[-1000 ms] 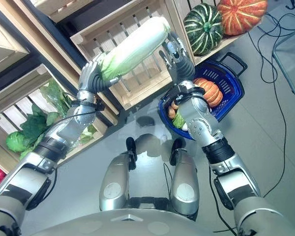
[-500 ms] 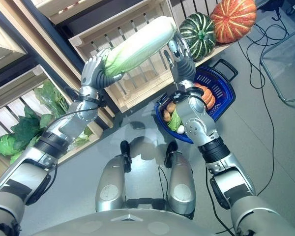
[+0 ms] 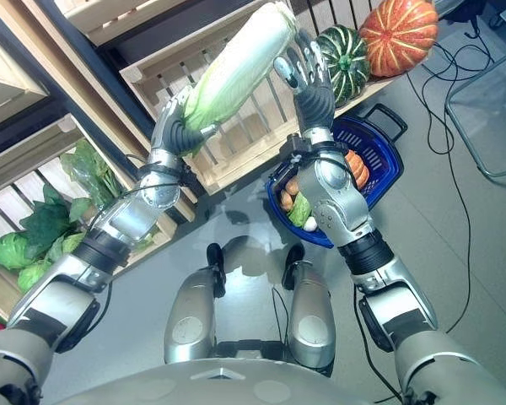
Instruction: Pick up fruits and vegetables into the basket
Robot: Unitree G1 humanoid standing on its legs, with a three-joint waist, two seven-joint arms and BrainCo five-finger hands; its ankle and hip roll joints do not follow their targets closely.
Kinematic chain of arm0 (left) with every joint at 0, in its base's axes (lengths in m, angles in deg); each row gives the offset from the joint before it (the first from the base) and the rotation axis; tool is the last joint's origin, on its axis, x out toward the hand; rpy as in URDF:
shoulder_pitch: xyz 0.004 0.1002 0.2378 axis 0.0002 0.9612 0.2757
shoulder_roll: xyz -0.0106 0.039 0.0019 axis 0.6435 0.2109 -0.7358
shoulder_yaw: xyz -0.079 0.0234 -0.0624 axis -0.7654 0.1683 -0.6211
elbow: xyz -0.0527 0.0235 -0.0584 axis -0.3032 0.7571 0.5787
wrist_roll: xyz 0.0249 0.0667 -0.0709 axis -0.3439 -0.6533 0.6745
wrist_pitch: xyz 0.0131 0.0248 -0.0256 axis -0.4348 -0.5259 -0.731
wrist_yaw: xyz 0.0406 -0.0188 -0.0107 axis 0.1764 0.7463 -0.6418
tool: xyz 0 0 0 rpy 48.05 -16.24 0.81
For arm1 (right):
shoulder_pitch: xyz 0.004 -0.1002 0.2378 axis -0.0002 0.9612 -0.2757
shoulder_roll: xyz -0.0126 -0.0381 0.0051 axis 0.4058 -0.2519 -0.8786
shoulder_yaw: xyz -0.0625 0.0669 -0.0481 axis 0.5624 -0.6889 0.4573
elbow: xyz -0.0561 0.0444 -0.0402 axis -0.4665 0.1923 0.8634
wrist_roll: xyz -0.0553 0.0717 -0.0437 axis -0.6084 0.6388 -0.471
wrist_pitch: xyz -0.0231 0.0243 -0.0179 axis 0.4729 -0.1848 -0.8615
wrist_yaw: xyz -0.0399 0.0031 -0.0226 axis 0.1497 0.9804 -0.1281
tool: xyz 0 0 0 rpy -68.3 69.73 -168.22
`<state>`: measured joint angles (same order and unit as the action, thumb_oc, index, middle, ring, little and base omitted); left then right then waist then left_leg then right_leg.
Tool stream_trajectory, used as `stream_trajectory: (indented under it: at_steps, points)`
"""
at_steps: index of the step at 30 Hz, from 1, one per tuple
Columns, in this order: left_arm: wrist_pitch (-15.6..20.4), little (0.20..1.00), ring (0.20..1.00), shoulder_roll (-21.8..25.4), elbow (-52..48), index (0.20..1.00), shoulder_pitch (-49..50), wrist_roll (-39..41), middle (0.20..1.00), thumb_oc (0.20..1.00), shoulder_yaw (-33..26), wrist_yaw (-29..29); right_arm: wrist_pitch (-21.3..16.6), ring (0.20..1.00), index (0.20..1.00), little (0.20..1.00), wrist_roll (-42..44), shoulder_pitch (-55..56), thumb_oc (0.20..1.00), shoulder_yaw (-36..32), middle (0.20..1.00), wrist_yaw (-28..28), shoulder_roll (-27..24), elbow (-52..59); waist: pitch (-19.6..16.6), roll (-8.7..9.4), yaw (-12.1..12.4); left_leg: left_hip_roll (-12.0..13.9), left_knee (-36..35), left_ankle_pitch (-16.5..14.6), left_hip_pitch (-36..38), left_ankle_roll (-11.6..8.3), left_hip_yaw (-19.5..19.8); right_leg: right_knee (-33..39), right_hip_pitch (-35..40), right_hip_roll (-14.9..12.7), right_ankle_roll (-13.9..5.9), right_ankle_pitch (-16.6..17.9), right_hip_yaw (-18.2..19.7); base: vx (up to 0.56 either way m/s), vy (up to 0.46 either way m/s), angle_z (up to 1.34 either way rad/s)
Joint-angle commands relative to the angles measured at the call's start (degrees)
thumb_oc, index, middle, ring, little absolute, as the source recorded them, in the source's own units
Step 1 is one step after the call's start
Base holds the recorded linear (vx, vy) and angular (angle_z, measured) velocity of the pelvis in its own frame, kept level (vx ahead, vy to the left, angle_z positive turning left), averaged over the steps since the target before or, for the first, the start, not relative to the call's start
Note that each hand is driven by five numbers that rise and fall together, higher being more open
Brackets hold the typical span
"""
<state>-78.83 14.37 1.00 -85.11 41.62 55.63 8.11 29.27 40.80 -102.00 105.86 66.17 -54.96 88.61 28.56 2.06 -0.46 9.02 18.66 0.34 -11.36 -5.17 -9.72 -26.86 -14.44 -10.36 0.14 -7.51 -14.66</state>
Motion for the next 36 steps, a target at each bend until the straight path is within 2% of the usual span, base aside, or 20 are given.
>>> stream_trajectory:
  at_steps: [1, 9, 13, 16, 18, 23, 25, 26, 29, 36]
  points:
    - [1.9, 0.200, 0.200, -1.6, -7.6, 0.200, 3.3, 3.7, 0.200, 0.200, -5.0, -5.0, -3.3, 1.000, 1.000, 1.000, -2.8, 1.3, 1.000, -3.3, 1.000, 2.4, 1.0, 5.6, -5.4, -0.55, -0.9, -0.4, 2.9, -6.7, 2.1, 0.82, -2.1, 7.4, 5.2, -1.5, -5.02, 2.3, 1.6, 0.03, 0.037, -0.02]
    - [4.0, 0.200, 0.200, -2.0, -7.6, 0.200, 4.7, 6.0, 0.200, 0.200, -10.4, -8.5, -5.5, 1.000, 1.000, 1.000, -2.1, 4.3, 1.000, -8.1, 1.000, 7.3, 1.1, 5.2, -6.2, -0.67, -1.4, -0.6, 3.0, -7.1, 3.0, 0.87, -2.2, 7.5, 6.1, -1.6, -4.97, 2.2, 1.9, 0.02, 0.006, 0.00]
    - [4.9, 0.200, 0.200, -2.1, -8.4, 0.200, 4.8, 5.5, 0.200, 0.200, -11.7, -8.8, -5.0, 1.000, 1.000, 1.000, 0.0, 5.1, 1.000, -8.9, 1.000, 6.7, 1.8, 4.5, -6.6, -0.75, -1.4, -0.8, 2.9, -7.2, 3.4, 0.97, -2.0, 7.6, 6.5, -1.6, -4.90, 2.2, 2.1, 0.03, 0.010, 0.01]
    - [5.8, 0.200, 0.200, -2.0, -8.9, 0.200, 4.3, 4.3, 0.200, 0.200, -11.8, -8.7, -4.0, 1.000, 1.000, 1.000, 1.4, 5.2, 1.000, -8.5, 1.000, 4.4, 2.4, 4.0, -6.6, -0.84, -1.3, -1.0, 2.9, -7.3, 3.4, 1.10, -1.8, 7.5, 6.5, -1.6, -4.76, 2.1, 2.3, 0.00, 0.000, 0.00]
    - [6.1, 0.200, 0.200, -1.7, -9.2, 0.200, 3.6, 1.5, 0.200, 0.200, -11.4, -7.6, -3.9, 1.000, 1.000, 1.000, 3.5, 4.5, 1.000, -7.3, 1.000, 0.1, 2.9, 3.7, -6.5, -0.83, -1.1, -1.1, 3.0, -7.4, 3.4, 1.17, -1.7, 7.6, 6.5, -1.7, -4.69, 2.1, 2.2, 0.00, 0.000, 0.00]
    - [4.3, 0.200, 0.200, -1.2, -10.1, 0.200, 2.2, -4.7, 0.200, 0.200, -8.9, -4.5, -2.7, 1.000, 1.000, 1.000, 7.1, 2.7, 1.000, -3.8, 1.000, -9.7, 3.7, 5.2, -6.5, -0.75, -0.6, -1.3, 3.1, -7.3, 3.1, 1.12, -1.6, 7.8, 6.6, -1.8, -4.62, 2.2, 1.8, 0.00, 0.000, 0.00]
    - [3.2, 0.200, 0.200, -0.9, -10.1, 0.200, 1.8, -6.1, 0.200, 0.200, -8.1, -3.1, -2.3, 1.000, 1.000, 1.000, 8.3, 2.1, 1.000, -3.0, 1.000, -11.7, 3.4, 5.7, -6.5, -0.70, -0.4, -1.4, 3.0, -7.3, 3.0, 1.14, -1.6, 7.8, 6.6, -1.8, -4.67, 2.2, 1.7, 0.00, 0.000, 0.00]
    - [2.8, 0.200, 0.200, -0.5, -10.2, 0.200, 1.4, -8.5, 0.200, 0.200, -6.8, -2.6, -0.7, 1.000, 1.000, 1.000, 10.2, 1.4, 1.000, -1.8, 1.000, -13.4, 3.2, 6.6, -6.5, -0.61, -0.2, -1.4, 3.1, -7.3, 3.0, 1.13, -1.5, 7.8, 6.6, -1.9, -4.73, 2.2, 1.6, 0.00, 0.000, 0.00]
    - [2.0, 0.200, 0.200, 0.4, -10.7, 0.200, 0.7, -12.1, 0.200, 0.200, -5.1, -1.3, 1.7, 1.000, 1.000, 1.000, 14.1, 0.4, 1.000, -0.2, 1.000, -15.5, 2.7, 6.4, -6.5, -0.46, 0.2, -1.4, 3.1, -7.3, 3.1, 1.12, -1.5, 7.8, 6.7, -2.0, -4.95, 2.3, 1.3, 0.00, 0.000, 0.00]
    - [1.0, 0.200, 0.200, 2.0, -11.5, 0.200, -1.4, -18.9, 0.200, 0.200, -1.5, 0.7, 4.0, 1.000, 1.000, 1.000, 20.5, -1.2, 1.000, 1.7, 1.000, -16.9, 3.1, 4.6, -6.2, 0.13, 1.0, -1.2, 2.7, -7.2, 3.0, 1.10, -1.6, 8.3, 6.9, -1.9, -5.40, 2.5, 0.6, -0.02, -0.027, 0.07]
